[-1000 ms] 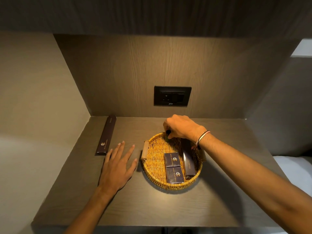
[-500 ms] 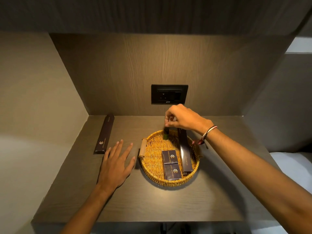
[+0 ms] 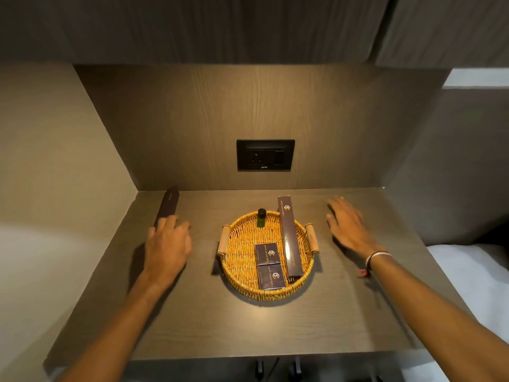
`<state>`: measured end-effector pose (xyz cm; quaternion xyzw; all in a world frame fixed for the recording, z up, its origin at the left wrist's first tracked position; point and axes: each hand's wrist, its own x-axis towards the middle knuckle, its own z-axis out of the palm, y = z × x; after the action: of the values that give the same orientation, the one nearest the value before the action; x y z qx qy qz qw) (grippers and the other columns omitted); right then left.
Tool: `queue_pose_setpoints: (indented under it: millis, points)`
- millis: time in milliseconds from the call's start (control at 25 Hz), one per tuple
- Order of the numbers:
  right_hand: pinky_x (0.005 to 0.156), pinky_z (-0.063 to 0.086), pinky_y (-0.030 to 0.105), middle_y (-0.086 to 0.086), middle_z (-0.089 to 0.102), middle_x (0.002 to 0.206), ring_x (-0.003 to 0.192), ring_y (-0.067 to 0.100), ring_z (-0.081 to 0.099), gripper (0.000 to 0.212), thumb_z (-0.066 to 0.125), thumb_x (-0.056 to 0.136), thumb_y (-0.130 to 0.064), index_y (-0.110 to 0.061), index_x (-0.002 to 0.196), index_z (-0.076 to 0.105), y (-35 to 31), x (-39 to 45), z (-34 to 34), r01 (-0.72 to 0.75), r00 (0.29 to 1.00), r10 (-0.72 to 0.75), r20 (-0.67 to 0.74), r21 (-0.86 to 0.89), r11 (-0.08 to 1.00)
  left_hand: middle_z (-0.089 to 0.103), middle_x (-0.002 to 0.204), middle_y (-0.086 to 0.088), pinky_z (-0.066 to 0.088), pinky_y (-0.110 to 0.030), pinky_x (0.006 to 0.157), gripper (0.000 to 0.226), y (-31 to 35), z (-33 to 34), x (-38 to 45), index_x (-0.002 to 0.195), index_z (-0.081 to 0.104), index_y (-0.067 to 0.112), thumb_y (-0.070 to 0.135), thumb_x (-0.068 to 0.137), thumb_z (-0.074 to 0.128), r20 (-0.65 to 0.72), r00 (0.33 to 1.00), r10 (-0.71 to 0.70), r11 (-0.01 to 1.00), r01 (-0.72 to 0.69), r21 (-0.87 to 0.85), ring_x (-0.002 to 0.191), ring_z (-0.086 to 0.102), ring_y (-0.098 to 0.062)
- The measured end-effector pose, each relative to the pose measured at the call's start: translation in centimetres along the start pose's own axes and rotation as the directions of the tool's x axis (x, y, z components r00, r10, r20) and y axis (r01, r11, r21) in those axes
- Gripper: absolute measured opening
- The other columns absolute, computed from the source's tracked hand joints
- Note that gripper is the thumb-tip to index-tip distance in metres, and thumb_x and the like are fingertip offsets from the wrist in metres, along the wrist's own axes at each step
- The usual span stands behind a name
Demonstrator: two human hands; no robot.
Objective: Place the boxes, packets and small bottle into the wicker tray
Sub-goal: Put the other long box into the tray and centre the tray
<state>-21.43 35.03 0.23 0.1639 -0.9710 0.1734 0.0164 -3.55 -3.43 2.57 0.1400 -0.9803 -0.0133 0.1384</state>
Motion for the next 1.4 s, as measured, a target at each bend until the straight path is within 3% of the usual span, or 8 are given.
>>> queue_pose_setpoints:
  millis: [200, 560, 680, 760, 840, 1000, 1200, 1400]
  points:
    - [0.124, 0.01, 0.041, 0.009, 0.02, 0.164, 0.152, 0.021, 0.014, 0.059, 0.026, 0.103, -0.045, -0.019, 0.155, 0.026, 0.6, -2.5, 2.8, -0.014, 1.0, 0.014, 0.0, -0.113, 0.994, 0.059, 0.112, -0.025, 0.051, -0.052, 0.082, 0.031, -2.9, -1.0, 2.9, 0.121, 0.057, 0.009, 0.011, 0.09, 0.054, 0.176, 0.928, -0.328, 0.944, 0.327, 0.032, 0.104, 0.057, -0.043]
    - [0.122, 0.013, 0.039, 0.009, 0.025, 0.163, 0.151, 0.021, 0.018, 0.058, 0.031, 0.102, -0.045, -0.02, 0.153, 0.031, 0.5, -2.6, 2.7, -0.011, 0.998, 0.005, -0.056, -0.104, 0.995, 0.07, 0.1, -0.021, 0.054, -0.043, 0.073, 0.033, -2.2, -2.2, 3.3, 0.11, 0.067, 0.008, 0.022, 0.081, 0.075, 0.22, 0.91, -0.352, 0.92, 0.379, -0.095, 0.091, 0.065, -0.04]
    - [0.122, 0.014, 0.04, 0.008, 0.026, 0.162, 0.151, 0.021, 0.02, 0.058, 0.03, 0.101, -0.047, -0.02, 0.153, 0.031, 0.6, -2.4, 2.8, -0.006, 0.998, -0.001, -0.064, -0.108, 0.994, 0.072, 0.094, -0.014, 0.054, -0.041, 0.068, 0.038, -0.7, -4.2, 3.2, 0.117, 0.066, 0.014, 0.02, 0.08, 0.075, 0.118, 0.948, -0.297, 0.911, 0.318, -0.262, 0.085, 0.065, -0.031]
    - [0.121, 0.015, 0.04, 0.008, 0.027, 0.162, 0.151, 0.022, 0.02, 0.058, 0.03, 0.101, -0.047, -0.02, 0.152, 0.032, 0.5, -2.3, 2.9, -0.007, 0.998, -0.001, -0.068, -0.111, 0.994, 0.064, 0.074, 0.005, 0.042, -0.023, 0.052, 0.043, 2.0, -6.1, 2.9, 0.119, 0.063, 0.019, 0.02, 0.079, 0.076, 0.021, 0.975, -0.222, 0.898, 0.213, -0.384, 0.066, 0.054, -0.005]
    - [0.121, 0.015, 0.04, 0.008, 0.027, 0.162, 0.151, 0.022, 0.02, 0.057, 0.03, 0.101, -0.046, -0.02, 0.152, 0.033, 0.5, -2.3, 2.9, -0.014, 0.998, 0.007, -0.063, -0.108, 0.994, 0.052, 0.067, 0.018, 0.026, -0.012, 0.05, 0.045, 5.6, -7.7, 2.3, 0.12, 0.059, 0.025, 0.023, 0.078, 0.077, -0.015, 0.992, -0.123, 0.885, 0.103, -0.455, 0.059, 0.043, 0.004]
    - [0.122, 0.016, 0.041, 0.008, 0.027, 0.162, 0.151, 0.022, 0.02, 0.058, 0.029, 0.101, -0.048, -0.021, 0.152, 0.031, 0.6, -2.3, 3.0, -0.014, 0.998, 0.008, -0.061, -0.11, 0.994, 0.063, 0.099, 0.002, 0.038, -0.016, 0.06, 0.038, 11.2, -7.3, 1.3, 0.119, 0.053, 0.019, 0.028, 0.085, 0.069, 0.096, 0.994, 0.043, 0.896, 0.004, -0.444, 0.076, 0.054, -0.011]
    - [0.121, 0.017, 0.041, 0.008, 0.028, 0.161, 0.15, 0.022, 0.021, 0.06, 0.027, 0.1, -0.05, -0.021, 0.152, 0.032, 0.9, -2.2, 3.2, -0.013, 0.998, 0.005, -0.067, -0.113, 0.994, 0.056, 0.098, -0.006, 0.037, -0.021, 0.059, 0.029, 13.6, -5.3, 0.1, 0.119, 0.054, 0.015, 0.027, 0.093, 0.055, 0.123, 0.991, 0.046, 0.949, -0.005, -0.315, 0.08, 0.056, -0.019]
    - [0.12, 0.016, 0.041, 0.007, 0.029, 0.161, 0.15, 0.021, 0.022, 0.06, 0.027, 0.1, -0.051, -0.022, 0.151, 0.032, 1.0, -2.1, 3.4, -0.017, 0.998, 0.009, -0.068, -0.118, 0.993, 0.06, 0.119, -0.009, 0.053, -0.035, 0.075, 0.042, 13.9, -3.4, -1.7, 0.131, 0.045, 0.019, 0.036, 0.093, 0.056, 0.154, 0.985, 0.08, 0.994, -0.067, -0.089, 0.103, 0.062, -0.025]
